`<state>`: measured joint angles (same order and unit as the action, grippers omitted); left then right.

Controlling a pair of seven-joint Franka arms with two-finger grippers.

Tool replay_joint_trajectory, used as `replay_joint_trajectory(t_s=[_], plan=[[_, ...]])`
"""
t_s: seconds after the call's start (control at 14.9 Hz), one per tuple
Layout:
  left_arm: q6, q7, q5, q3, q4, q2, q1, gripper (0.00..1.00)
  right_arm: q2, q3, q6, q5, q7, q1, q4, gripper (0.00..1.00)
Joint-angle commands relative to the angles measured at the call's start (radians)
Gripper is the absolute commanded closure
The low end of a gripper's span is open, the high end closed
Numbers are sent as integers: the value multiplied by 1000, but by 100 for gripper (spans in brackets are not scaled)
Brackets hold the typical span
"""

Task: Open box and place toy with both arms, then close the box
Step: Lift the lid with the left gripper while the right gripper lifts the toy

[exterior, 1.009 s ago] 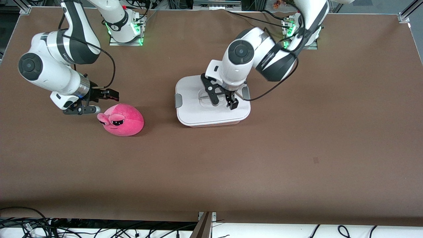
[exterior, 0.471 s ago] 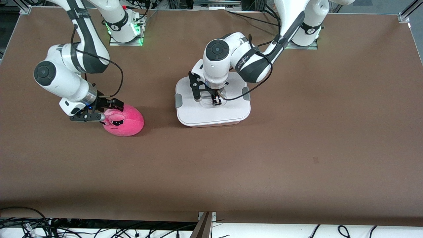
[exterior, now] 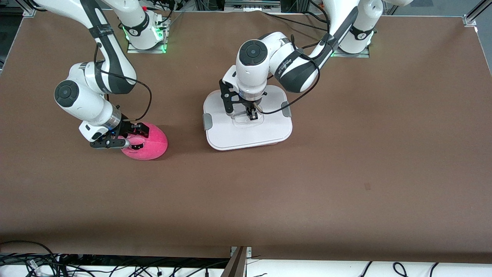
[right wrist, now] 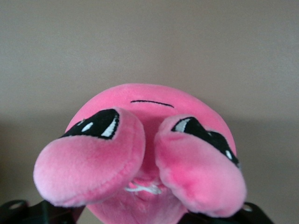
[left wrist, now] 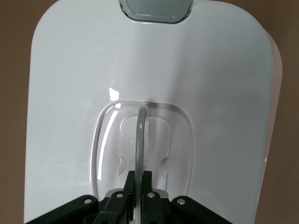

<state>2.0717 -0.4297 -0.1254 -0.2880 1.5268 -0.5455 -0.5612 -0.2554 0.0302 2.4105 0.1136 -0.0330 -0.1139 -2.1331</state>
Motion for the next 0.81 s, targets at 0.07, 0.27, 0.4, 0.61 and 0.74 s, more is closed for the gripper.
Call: replay_joint_trajectory(t_s=[0.07, 0.27, 0.4, 0.61, 0.74], plan=[[-21, -12, -14, 4, 0, 13, 0, 100, 1, 0, -10, 15, 21, -4, 1, 93], [-82, -14, 15, -8, -8, 51, 7, 100, 1, 0, -77, 15, 16, -4, 36, 100], [-175, -18, 64, -16, -10, 110, 17, 100, 1, -1, -106, 14, 25, -4, 64, 100], [-348, -23, 121, -14, -13, 185, 75, 100, 11, 0, -119, 2, 34, -4, 79, 100], [-453, -26, 125, -16, -20, 217, 134, 100, 18, 2, -206, 0, 70, -10, 151, 100]])
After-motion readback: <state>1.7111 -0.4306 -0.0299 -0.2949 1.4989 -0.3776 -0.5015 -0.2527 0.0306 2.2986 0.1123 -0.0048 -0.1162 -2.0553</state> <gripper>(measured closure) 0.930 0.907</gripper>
